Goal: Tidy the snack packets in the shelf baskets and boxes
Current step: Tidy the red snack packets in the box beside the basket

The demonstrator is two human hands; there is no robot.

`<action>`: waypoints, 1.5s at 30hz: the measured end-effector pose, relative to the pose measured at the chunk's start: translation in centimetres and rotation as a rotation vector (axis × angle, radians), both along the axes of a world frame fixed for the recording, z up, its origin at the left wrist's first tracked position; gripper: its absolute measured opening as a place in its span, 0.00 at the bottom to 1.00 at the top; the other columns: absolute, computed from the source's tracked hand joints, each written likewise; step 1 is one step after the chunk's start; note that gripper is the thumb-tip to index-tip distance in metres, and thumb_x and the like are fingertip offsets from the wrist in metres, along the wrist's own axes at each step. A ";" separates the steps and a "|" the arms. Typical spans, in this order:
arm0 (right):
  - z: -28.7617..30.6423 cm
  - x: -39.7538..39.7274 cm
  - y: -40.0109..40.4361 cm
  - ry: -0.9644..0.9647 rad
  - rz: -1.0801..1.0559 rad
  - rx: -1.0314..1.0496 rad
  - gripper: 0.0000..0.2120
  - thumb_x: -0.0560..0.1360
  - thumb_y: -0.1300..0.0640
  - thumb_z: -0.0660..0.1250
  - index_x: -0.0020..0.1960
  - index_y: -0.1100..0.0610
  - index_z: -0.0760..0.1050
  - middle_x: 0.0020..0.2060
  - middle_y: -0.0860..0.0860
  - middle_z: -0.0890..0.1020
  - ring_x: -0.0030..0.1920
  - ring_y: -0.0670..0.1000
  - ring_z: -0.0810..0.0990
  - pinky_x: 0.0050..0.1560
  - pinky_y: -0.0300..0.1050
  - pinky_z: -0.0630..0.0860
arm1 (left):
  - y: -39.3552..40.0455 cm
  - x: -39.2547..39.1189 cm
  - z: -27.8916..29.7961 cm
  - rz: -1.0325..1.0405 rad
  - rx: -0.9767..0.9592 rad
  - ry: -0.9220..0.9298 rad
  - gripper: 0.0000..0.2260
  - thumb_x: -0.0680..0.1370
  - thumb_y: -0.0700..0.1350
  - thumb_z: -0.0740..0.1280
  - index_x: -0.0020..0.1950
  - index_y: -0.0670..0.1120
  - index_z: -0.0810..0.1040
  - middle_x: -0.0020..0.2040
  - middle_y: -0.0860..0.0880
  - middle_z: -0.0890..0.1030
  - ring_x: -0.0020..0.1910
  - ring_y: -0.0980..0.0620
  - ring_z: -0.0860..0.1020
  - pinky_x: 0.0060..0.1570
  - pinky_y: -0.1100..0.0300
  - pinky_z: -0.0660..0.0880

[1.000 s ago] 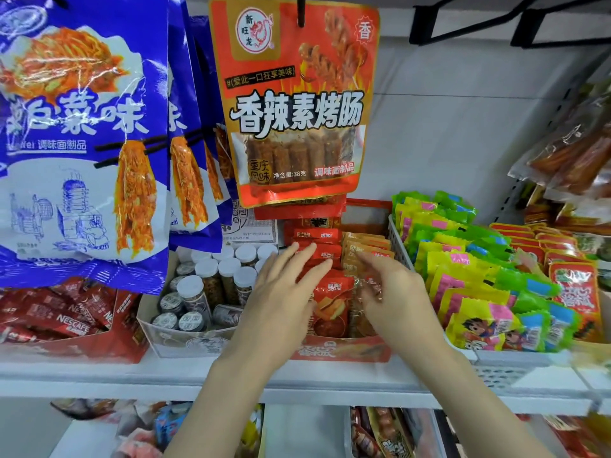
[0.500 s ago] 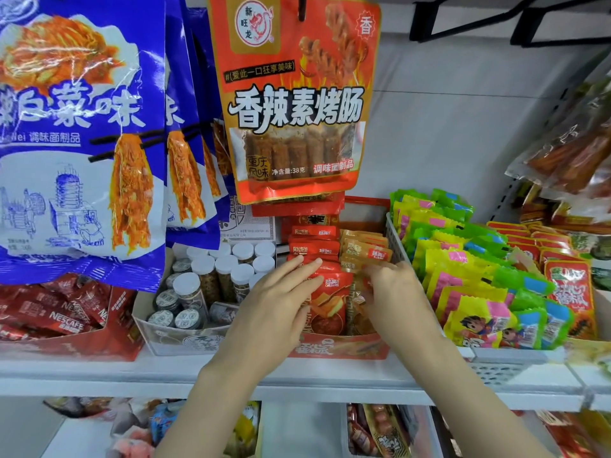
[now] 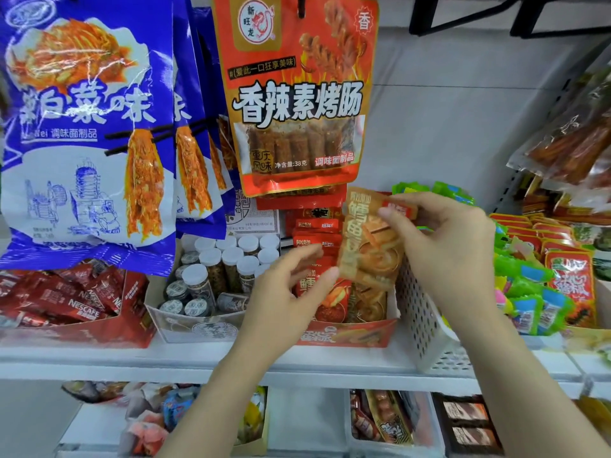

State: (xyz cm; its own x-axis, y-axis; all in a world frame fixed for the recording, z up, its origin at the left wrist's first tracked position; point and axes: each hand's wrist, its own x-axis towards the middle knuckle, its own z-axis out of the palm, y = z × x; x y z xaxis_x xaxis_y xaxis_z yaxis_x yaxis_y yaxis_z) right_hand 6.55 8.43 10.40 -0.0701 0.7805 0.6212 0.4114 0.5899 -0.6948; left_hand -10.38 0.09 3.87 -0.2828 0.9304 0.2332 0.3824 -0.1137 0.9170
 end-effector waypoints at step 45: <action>-0.8 -0.3 0.6 0.536 0.663 -0.715 0.24 0.73 0.40 0.65 0.55 0.59 0.82 0.51 0.57 0.85 0.52 0.54 0.84 0.52 0.50 0.82 | -0.4 0.6 0.6 -0.038 -0.076 -0.476 0.11 0.68 0.49 0.73 0.45 0.44 0.80 0.41 0.43 0.86 0.41 0.48 0.83 0.47 0.52 0.79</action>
State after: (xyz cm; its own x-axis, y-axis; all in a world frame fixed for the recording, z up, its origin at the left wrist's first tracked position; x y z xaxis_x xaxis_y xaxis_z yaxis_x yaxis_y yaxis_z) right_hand 6.24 9.02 9.59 -0.4629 0.8785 0.1180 -0.2921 -0.0255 -0.9560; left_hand -9.83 -0.29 4.52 -0.3067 0.9516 0.0172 -0.0846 -0.0452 0.9954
